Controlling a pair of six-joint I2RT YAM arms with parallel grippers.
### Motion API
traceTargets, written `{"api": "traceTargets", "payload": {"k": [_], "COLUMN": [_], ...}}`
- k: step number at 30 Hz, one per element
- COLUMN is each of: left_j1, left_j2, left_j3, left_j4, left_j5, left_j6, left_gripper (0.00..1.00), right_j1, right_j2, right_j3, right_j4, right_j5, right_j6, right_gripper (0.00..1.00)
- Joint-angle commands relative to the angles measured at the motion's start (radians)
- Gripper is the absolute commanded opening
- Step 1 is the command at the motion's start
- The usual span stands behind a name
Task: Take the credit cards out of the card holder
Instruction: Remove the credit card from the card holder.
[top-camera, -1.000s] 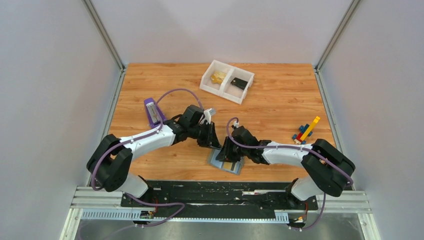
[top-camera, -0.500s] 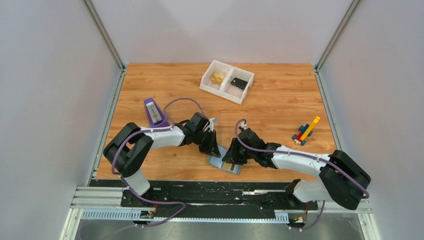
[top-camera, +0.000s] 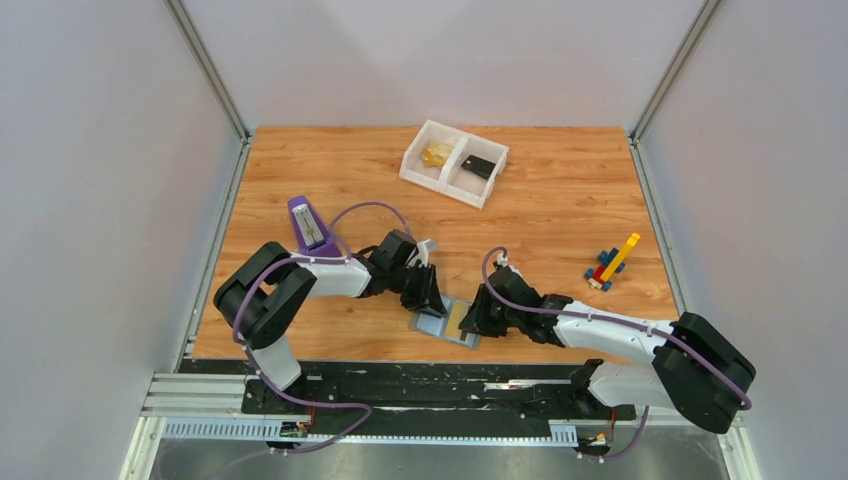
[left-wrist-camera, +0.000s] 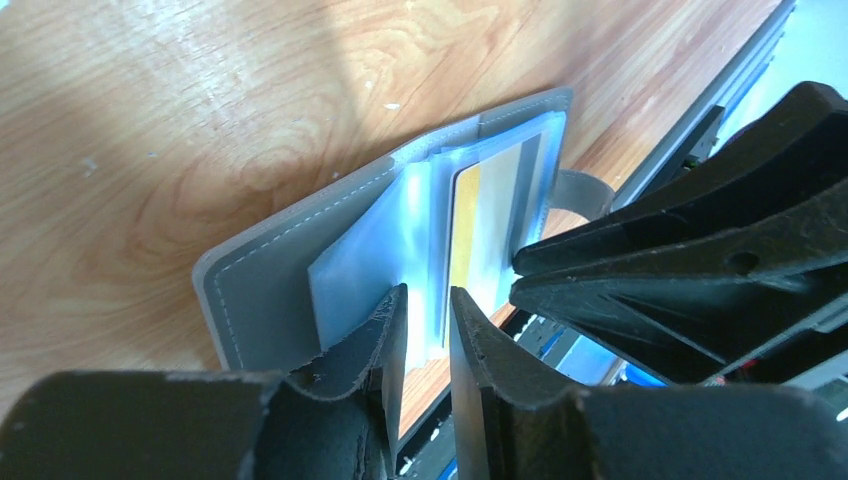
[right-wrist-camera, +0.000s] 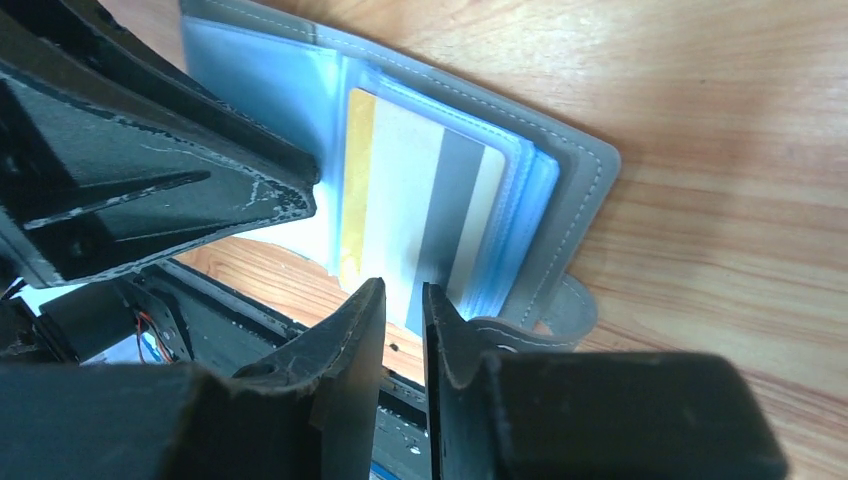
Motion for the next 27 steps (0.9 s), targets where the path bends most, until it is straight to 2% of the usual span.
{"api": "traceTargets", "payload": {"k": [1,8,22,27], "left_j1": [-0.010,-0.013,-0.017,-0.020], "left_j2": [0.019,0.044,0.077,0.077], "left_j3": [-0.010,-0.046,-0.059,-0.061], "left_j4": [0.100,0.227,0.275,0.290], "left_j5": [0.031,0.084,0.099,0.110], "left_j6": [-0.008,-0.047,-0.055,-0.062], "left_gripper": [0.31,0.31,0.30,0.25], "right_j1": [0.004,0.005,0.005,0.005], "right_j2": [-0.011,-0.044,-0.053,-0.054], "right_j3": [-0.027,-0.056,-0.060,-0.059], "right_j4": [-0.008,-0.009,-0.009,-0.010], "right_j5": [0.042,0.050,0.054,0.054], "right_j6": [0.030,0.042,0.041,0.037], "right_gripper": [0.21,0.20,0.20,0.20]}}
